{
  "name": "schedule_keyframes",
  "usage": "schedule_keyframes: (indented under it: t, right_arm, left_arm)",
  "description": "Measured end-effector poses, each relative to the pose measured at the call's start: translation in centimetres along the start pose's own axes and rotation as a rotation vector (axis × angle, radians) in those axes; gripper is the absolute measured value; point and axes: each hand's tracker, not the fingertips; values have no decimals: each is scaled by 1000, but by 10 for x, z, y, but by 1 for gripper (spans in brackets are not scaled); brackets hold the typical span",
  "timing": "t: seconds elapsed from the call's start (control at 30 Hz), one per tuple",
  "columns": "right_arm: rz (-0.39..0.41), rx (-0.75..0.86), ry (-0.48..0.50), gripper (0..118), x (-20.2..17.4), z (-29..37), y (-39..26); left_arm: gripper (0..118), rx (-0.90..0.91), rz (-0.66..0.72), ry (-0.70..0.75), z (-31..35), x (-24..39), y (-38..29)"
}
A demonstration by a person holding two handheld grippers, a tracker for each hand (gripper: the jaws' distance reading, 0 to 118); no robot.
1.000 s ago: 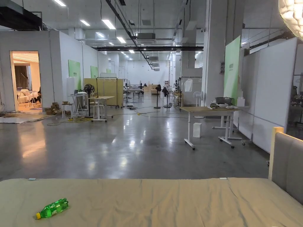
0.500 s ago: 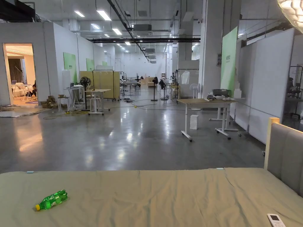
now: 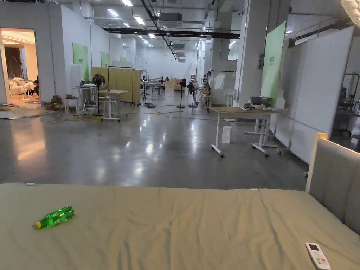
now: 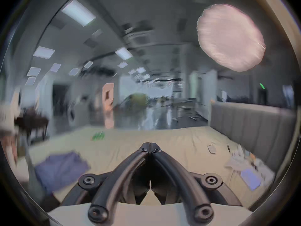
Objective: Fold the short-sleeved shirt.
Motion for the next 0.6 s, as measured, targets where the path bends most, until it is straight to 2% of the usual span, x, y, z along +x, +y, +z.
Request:
schedule_keyframes:
  t: [0.03, 0.07, 0.13, 0.2, 0.3, 0.37, 0.5, 0.6]
  right_arm:
    - [79, 14, -29, 0, -4, 2, -1]
    - [106, 47, -51, 0, -3, 5, 1]
    - [92, -45, 3, 0, -9, 7, -4]
    - [172, -25, 21, 0, -13, 9, -1]
    - [178, -28, 19, 0, -16, 9, -1]
    - [141, -58, 28, 0, -15, 8, -4]
    - [147, -71, 25, 0, -15, 8, -5]
    - [120, -88, 24, 0, -14, 8, -6]
  left_arm:
    - [0, -25, 59, 19, 0, -2, -7]
    - [0, -45, 39, 42, 2, 2, -15]
    - [0, -62, -81, 43, 5, 7, -22]
    - [0, -79, -137, 60, 4, 15, -25]
    - [0, -63, -137, 37, 7, 22, -24]
    - [0, -63, -163, 41, 7, 24, -20]
    - [0, -59, -198, 50, 7, 28, -15]
    - [0, -51, -190, 50, 9, 26, -14]
